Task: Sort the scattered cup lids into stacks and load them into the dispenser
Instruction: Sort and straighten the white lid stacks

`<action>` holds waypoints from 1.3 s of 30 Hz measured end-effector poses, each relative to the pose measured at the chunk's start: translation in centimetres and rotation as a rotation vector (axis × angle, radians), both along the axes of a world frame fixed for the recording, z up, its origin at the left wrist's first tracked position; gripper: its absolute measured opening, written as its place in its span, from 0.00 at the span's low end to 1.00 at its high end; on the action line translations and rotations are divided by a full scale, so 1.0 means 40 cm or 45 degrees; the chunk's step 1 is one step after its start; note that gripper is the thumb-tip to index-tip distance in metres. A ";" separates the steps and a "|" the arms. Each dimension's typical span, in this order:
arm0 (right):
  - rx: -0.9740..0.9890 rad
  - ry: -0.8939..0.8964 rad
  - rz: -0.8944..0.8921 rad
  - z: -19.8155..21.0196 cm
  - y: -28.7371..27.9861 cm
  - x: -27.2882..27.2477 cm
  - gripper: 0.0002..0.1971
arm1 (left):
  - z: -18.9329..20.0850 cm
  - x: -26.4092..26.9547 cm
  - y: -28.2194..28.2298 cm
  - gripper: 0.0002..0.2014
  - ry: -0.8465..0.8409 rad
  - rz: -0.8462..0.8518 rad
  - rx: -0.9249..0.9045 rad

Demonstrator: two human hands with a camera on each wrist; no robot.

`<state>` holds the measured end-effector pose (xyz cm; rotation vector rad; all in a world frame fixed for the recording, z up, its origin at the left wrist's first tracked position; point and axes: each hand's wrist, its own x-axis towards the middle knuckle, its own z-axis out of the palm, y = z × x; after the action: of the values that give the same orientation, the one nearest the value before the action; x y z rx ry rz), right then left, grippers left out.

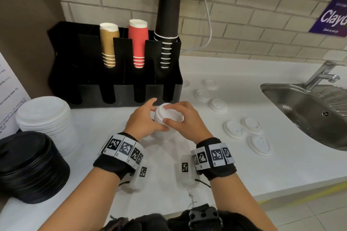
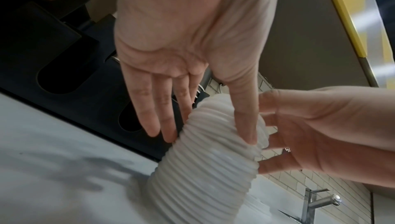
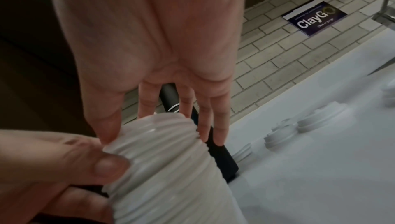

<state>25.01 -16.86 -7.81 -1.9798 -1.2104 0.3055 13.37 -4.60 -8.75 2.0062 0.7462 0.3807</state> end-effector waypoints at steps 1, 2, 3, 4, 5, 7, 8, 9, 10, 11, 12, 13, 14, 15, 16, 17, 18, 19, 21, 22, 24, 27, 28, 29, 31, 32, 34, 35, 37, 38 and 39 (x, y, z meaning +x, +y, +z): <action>-0.023 -0.019 0.003 0.003 0.002 -0.002 0.20 | 0.000 0.001 0.000 0.55 0.001 -0.002 0.000; -0.050 -0.040 0.006 0.007 0.005 -0.004 0.20 | 0.000 0.001 0.001 0.55 0.004 -0.004 0.004; -0.078 -0.061 0.008 0.010 0.007 -0.005 0.20 | 0.000 0.002 0.002 0.55 0.011 -0.005 0.010; -0.104 -0.081 0.009 0.014 0.008 -0.006 0.21 | 0.000 0.003 0.004 0.55 0.018 -0.004 0.015; -0.124 -0.095 0.009 0.017 0.010 -0.007 0.21 | 0.001 0.004 0.005 0.55 0.024 -0.003 0.015; -0.151 -0.102 0.009 0.019 0.011 -0.007 0.22 | 0.001 0.004 0.005 0.53 0.030 -0.005 0.019; -0.160 -0.100 0.007 0.019 0.011 -0.008 0.22 | 0.001 0.003 0.005 0.50 0.028 -0.010 0.029; -0.165 -0.093 0.006 0.018 0.011 -0.008 0.22 | 0.001 0.002 0.006 0.45 0.020 -0.019 0.040; -0.159 -0.077 0.007 0.017 0.010 -0.008 0.22 | 0.002 0.001 0.008 0.40 0.008 -0.035 0.044; -0.142 -0.057 0.008 0.016 0.010 -0.007 0.22 | 0.004 0.001 0.011 0.36 -0.001 -0.059 0.037; -0.118 -0.040 0.007 0.017 0.009 -0.006 0.22 | 0.006 0.002 0.014 0.34 -0.006 -0.089 0.026; -0.098 -0.027 0.003 0.017 0.008 -0.004 0.22 | 0.007 0.004 0.017 0.34 -0.010 -0.117 0.019; -0.087 -0.018 -0.002 0.019 0.006 -0.001 0.21 | 0.008 0.007 0.019 0.35 -0.011 -0.140 0.016; -0.081 -0.008 -0.004 0.019 0.004 0.001 0.20 | 0.009 0.010 0.021 0.37 -0.013 -0.158 0.014; -0.082 0.007 -0.001 0.019 0.001 0.003 0.20 | 0.008 0.012 0.020 0.37 -0.020 -0.171 0.013; -0.086 0.038 0.012 0.018 -0.002 0.006 0.19 | 0.006 0.014 0.021 0.36 -0.034 -0.180 0.015; -0.096 0.088 0.037 0.016 -0.005 0.010 0.19 | 0.003 0.014 0.020 0.34 -0.048 -0.187 0.023; -0.114 0.154 0.070 0.015 -0.009 0.017 0.18 | -0.001 0.014 0.020 0.32 -0.055 -0.190 0.033; -0.183 0.287 0.112 0.018 -0.024 0.041 0.18 | -0.006 0.015 0.024 0.33 -0.051 -0.167 0.029; -0.237 0.310 0.080 0.022 -0.036 0.063 0.20 | -0.007 0.016 0.027 0.35 -0.041 -0.143 0.020; -0.400 0.225 -0.126 0.034 -0.067 0.129 0.24 | -0.010 0.019 0.032 0.38 -0.014 -0.125 0.015; -0.837 -0.024 -0.467 0.048 -0.115 0.239 0.27 | -0.012 0.023 0.034 0.36 -0.025 -0.146 0.010; -0.977 -0.081 -0.519 0.048 -0.123 0.266 0.28 | -0.013 0.023 0.035 0.35 -0.036 -0.148 0.005; -1.083 -0.118 -0.547 0.045 -0.128 0.288 0.28 | -0.014 0.023 0.036 0.34 -0.041 -0.149 0.001; -1.202 -0.177 -0.576 0.029 -0.135 0.314 0.28 | -0.014 0.024 0.038 0.33 -0.036 -0.161 0.006; -1.232 -0.207 -0.583 0.018 -0.138 0.321 0.26 | -0.015 0.024 0.038 0.34 -0.032 -0.167 0.009; -1.251 -0.263 -0.587 -0.005 -0.141 0.333 0.22 | -0.014 0.025 0.037 0.33 -0.033 -0.172 0.016; -1.253 -0.284 -0.588 -0.013 -0.140 0.337 0.20 | -0.012 0.024 0.037 0.33 -0.034 -0.171 0.019; -1.275 -0.305 -0.593 -0.017 -0.136 0.343 0.17 | -0.011 0.024 0.037 0.33 -0.029 -0.166 0.022; -1.290 -0.305 -0.597 -0.012 -0.134 0.345 0.16 | -0.010 0.025 0.037 0.33 -0.024 -0.163 0.022; -1.298 -0.298 -0.602 -0.007 -0.132 0.347 0.16 | -0.010 0.025 0.037 0.33 -0.016 -0.160 0.022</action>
<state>38.90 -22.15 -8.08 -3.1735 -0.6959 0.5185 14.36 -3.12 -9.15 2.0526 0.6074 0.3271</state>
